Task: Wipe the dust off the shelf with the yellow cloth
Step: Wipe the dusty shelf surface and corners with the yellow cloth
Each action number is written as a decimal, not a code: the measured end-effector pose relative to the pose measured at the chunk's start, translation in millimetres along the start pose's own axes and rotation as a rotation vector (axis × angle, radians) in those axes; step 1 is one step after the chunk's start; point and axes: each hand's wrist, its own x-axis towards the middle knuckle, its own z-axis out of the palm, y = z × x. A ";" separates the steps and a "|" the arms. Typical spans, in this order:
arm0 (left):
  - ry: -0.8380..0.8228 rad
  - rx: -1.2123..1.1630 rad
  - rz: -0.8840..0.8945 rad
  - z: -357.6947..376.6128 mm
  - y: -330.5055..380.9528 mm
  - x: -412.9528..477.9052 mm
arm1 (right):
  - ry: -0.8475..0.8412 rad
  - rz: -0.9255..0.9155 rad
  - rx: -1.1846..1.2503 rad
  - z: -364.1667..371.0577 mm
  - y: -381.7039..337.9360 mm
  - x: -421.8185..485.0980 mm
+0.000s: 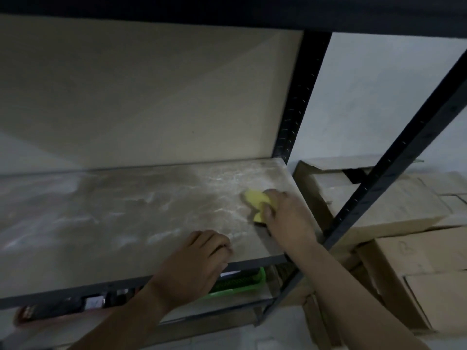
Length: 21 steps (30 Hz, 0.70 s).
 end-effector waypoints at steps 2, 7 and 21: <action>0.010 0.020 -0.002 3.2 0.0 -0.7 | 0.125 0.149 -0.147 -5.2 20.5 10.1; 0.004 0.097 0.003 6.8 0.7 -1.7 | -0.032 0.234 -0.217 12.7 24.2 -4.7; 0.076 0.137 -0.092 -15.8 -14.6 -24.9 | -0.427 0.240 -0.535 -18.4 13.1 -3.6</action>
